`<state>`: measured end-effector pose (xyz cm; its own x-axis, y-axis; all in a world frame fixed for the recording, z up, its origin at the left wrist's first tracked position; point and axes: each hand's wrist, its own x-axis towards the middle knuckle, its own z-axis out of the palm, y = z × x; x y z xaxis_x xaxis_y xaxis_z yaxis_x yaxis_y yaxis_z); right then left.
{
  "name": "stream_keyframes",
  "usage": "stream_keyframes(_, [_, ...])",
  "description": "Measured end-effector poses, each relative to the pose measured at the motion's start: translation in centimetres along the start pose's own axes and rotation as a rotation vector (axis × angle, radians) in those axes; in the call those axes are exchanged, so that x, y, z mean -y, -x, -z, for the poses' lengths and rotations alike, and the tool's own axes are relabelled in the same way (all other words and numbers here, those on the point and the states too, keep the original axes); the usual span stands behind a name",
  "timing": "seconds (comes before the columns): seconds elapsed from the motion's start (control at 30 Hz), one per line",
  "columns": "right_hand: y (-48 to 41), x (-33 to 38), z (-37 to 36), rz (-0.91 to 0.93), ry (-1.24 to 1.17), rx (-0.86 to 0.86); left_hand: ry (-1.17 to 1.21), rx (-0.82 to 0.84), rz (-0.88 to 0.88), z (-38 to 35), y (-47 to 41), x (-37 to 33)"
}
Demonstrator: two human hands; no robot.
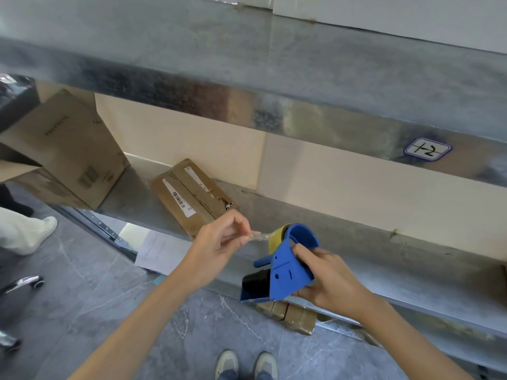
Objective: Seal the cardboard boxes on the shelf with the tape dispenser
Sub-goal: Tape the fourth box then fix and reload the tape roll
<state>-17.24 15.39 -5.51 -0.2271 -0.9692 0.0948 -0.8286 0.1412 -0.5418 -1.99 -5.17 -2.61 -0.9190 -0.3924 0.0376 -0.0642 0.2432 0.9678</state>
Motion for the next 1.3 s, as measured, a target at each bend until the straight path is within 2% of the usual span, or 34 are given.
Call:
stream_keyframes(0.17, [-0.1,0.2,0.5,-0.084,-0.333,-0.053,0.063,0.006,0.008,0.3,-1.3,0.2])
stream_keyframes(0.3, [-0.4,-0.3,1.0,-0.061,-0.329,-0.039,0.006,0.073,0.052,0.3,-2.5,0.4])
stream_keyframes(0.47, [-0.8,-0.2,1.5,-0.047,-0.264,0.025,-0.399,0.098,-0.185,-0.2,-3.7,0.1])
stream_keyframes(0.6, [-0.9,-0.1,2.1,-0.075,-0.313,0.056,-0.542,0.197,-0.302,-0.9,-4.5,0.4])
stream_keyframes(0.67, [-0.9,0.0,2.3,-0.108,-0.363,0.084,-0.585,0.188,-0.358,-1.4,-4.7,0.9])
stream_keyframes(0.87, [-0.6,-0.1,2.5,-0.200,-0.472,0.065,-0.578,0.174,-0.485,-1.8,-5.3,2.5])
stream_keyframes(1.13, [0.4,0.0,2.2,-0.303,-0.583,0.017,-0.528,0.244,-0.488,-1.5,-4.8,3.3])
stream_keyframes(1.3, [0.2,0.4,1.6,-0.217,-0.392,-0.070,-0.508,0.269,-0.388,-1.5,-5.1,3.5])
